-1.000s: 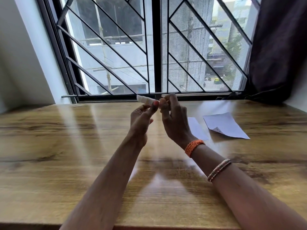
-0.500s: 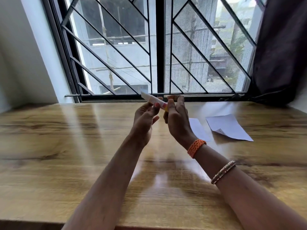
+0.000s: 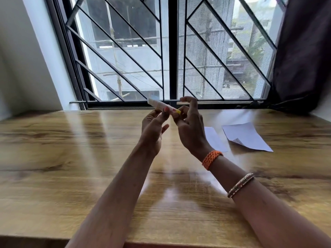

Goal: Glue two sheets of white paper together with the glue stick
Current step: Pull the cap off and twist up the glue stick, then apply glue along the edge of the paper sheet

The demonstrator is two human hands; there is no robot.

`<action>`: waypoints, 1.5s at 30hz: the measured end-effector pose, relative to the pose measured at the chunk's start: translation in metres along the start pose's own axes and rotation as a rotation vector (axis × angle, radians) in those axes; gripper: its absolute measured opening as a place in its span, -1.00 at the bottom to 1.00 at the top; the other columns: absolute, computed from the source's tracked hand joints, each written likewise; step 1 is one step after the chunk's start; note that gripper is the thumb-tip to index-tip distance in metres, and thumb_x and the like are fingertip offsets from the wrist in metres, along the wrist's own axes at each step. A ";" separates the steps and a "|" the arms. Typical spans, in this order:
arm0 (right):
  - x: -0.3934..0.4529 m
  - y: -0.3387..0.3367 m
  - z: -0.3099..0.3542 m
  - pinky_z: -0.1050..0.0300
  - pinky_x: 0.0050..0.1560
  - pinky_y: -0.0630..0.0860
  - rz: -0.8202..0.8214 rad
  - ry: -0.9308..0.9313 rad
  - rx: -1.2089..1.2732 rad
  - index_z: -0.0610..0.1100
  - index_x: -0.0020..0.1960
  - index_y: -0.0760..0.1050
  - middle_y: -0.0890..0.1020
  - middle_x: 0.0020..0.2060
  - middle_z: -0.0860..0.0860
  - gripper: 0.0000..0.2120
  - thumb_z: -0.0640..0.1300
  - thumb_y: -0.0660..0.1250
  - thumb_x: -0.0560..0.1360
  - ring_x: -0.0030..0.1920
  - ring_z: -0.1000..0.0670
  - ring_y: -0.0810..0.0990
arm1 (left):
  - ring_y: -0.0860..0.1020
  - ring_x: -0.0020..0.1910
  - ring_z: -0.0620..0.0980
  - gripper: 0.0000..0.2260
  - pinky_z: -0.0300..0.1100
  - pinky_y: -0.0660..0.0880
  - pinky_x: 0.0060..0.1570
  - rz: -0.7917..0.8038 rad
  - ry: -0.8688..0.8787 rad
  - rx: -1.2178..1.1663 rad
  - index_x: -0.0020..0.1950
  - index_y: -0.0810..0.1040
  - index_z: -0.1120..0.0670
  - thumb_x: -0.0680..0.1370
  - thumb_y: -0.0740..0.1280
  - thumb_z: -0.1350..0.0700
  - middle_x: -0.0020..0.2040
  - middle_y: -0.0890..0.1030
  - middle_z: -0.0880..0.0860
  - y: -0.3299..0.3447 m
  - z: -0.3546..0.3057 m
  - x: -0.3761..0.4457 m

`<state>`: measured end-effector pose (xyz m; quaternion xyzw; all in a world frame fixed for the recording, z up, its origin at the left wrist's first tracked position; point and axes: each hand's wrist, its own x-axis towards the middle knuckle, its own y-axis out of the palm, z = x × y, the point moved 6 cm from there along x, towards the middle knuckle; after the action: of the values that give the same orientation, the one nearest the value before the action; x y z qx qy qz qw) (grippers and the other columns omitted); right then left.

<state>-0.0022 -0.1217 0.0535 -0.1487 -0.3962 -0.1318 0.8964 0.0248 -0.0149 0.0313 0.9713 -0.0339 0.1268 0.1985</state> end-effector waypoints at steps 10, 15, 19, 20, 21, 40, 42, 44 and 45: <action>0.002 0.002 -0.017 0.15 -0.44 0.23 -0.064 0.311 0.326 -0.03 -0.12 0.34 0.38 -0.50 0.04 -0.84 -0.15 0.07 0.62 -0.52 0.04 0.31 | 0.53 -0.14 -0.27 -0.84 -0.10 0.37 0.05 0.148 -0.015 -0.027 0.01 0.50 0.00 0.57 0.18 0.22 -0.10 0.58 -0.13 0.012 -0.001 -0.003; 0.005 -0.002 -0.023 0.10 -0.34 0.27 -0.110 0.326 0.265 -0.10 -0.01 0.46 0.43 -0.45 0.02 -0.79 -0.10 0.06 0.62 -0.48 0.04 0.36 | 0.45 0.01 -0.13 -0.86 -0.10 0.37 0.03 0.173 -0.023 0.012 0.02 0.50 0.00 0.57 0.19 0.19 -0.01 0.53 -0.05 0.015 0.002 -0.006; 0.003 -0.006 -0.015 -0.04 -0.33 0.42 -0.145 0.202 0.053 -0.10 0.02 0.46 0.54 -0.44 -0.03 -0.80 -0.07 0.09 0.61 -0.46 -0.07 0.50 | 0.52 -0.03 -0.22 -0.90 -0.12 0.40 0.00 0.119 -0.029 0.058 -0.09 0.58 -0.02 0.54 0.26 0.11 -0.12 0.62 -0.14 0.009 0.006 -0.003; 0.002 -0.006 -0.010 -0.07 -0.32 0.46 -0.134 0.134 -0.030 -0.11 0.04 0.44 0.59 -0.39 -0.07 -0.82 -0.06 0.10 0.61 -0.40 -0.13 0.55 | 0.54 -0.07 -0.27 -0.90 -0.12 0.40 -0.02 0.091 -0.030 0.076 -0.13 0.60 -0.03 0.52 0.29 0.07 -0.18 0.65 -0.18 0.006 0.006 -0.003; 0.000 -0.006 -0.005 -0.05 -0.30 0.47 -0.113 0.052 -0.120 -0.11 0.08 0.42 0.64 -0.34 -0.09 -0.83 -0.05 0.12 0.60 -0.34 -0.17 0.58 | 0.55 -0.12 -0.33 -0.90 -0.14 0.40 -0.04 0.061 -0.031 0.096 -0.16 0.61 -0.03 0.50 0.31 0.04 -0.22 0.66 -0.21 0.003 0.007 -0.002; -0.005 0.017 -0.017 0.18 -0.48 0.49 0.170 0.549 0.477 -0.13 -0.05 0.51 0.59 -0.28 -0.09 -0.73 0.01 0.13 0.61 -0.40 -0.02 0.58 | 0.55 -0.24 -0.03 -0.87 -0.12 0.45 -0.23 0.047 -0.010 0.189 -0.19 0.53 0.09 0.49 0.35 0.05 -0.28 0.61 0.00 0.006 0.006 -0.005; -0.005 0.017 -0.024 0.17 -0.39 0.54 0.181 0.674 0.640 -0.14 -0.07 0.53 0.58 -0.27 -0.07 -0.80 -0.05 0.20 0.59 -0.34 0.01 0.59 | 0.58 0.03 0.09 -0.80 -0.02 0.50 0.03 -0.003 0.103 0.365 -0.02 0.57 0.18 0.49 0.37 0.06 -0.04 0.65 0.12 0.006 0.002 -0.008; -0.001 0.010 -0.032 0.18 -0.38 0.55 0.146 0.691 0.717 -0.15 -0.07 0.55 0.58 -0.33 -0.03 -0.86 -0.11 0.26 0.56 -0.36 0.03 0.58 | 0.49 0.17 0.05 -0.69 -0.06 0.44 0.19 -0.054 0.182 0.530 0.13 0.55 0.18 0.48 0.37 0.02 0.14 0.59 0.13 0.008 0.000 -0.010; 0.002 0.006 -0.037 0.20 -0.38 0.55 0.111 0.683 0.741 -0.16 -0.03 0.57 0.60 -0.33 -0.02 -0.87 -0.12 0.28 0.55 -0.38 0.05 0.57 | 0.48 0.18 0.02 -0.66 -0.07 0.43 0.21 -0.059 0.181 0.557 0.17 0.53 0.17 0.48 0.36 0.01 0.18 0.57 0.12 0.008 0.002 -0.011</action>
<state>0.0255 -0.1303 0.0304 0.2099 -0.0919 0.0245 0.9731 0.0135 -0.0230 0.0299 0.9737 0.0481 0.2116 -0.0700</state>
